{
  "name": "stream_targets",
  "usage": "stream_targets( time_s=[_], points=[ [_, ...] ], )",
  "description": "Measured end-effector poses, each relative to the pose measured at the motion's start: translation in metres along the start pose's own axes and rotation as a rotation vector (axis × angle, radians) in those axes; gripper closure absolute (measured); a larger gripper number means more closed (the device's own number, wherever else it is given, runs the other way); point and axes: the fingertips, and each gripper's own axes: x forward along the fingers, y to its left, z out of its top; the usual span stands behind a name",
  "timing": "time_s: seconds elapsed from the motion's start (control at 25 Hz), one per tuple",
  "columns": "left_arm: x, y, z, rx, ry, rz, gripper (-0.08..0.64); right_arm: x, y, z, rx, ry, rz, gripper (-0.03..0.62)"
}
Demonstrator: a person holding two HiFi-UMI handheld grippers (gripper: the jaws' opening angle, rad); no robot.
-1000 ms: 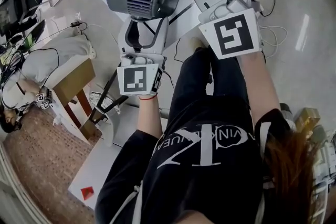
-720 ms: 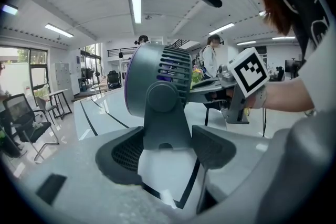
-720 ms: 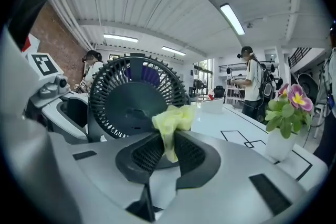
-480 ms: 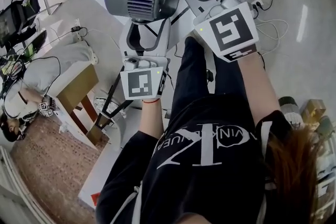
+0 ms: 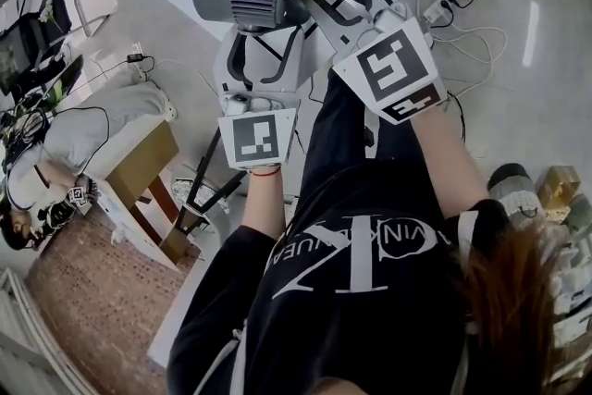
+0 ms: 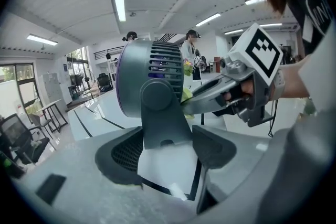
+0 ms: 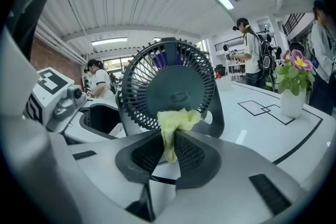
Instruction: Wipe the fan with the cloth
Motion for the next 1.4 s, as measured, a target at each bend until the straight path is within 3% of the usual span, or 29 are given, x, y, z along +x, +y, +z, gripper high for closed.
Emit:
stream_targets(
  time_s=[0.44,0.68,0.92,1.16,1.4],
  points=[
    [0.012,0.001,0.003,0.033,0.002,-0.002,0.258,-0.011,0.021,0.007,0.07,0.013,0.072,0.532],
    [0.013,0.001,-0.005,0.027,0.001,0.001,0.258,-0.016,0.032,0.01,0.062,0.009,0.078,0.534],
    [0.026,0.003,0.009,0.023,0.031,-0.003,0.259,-0.025,0.02,0.031,0.049,-0.004,0.092,0.534],
    [0.006,-0.009,-0.011,0.035,0.028,-0.015,0.259,-0.047,0.045,0.028,0.046,-0.063,0.083,0.534],
    [0.013,-0.003,-0.005,0.025,0.023,-0.016,0.261,-0.054,0.021,0.057,0.05,-0.169,0.058,0.535]
  ],
)
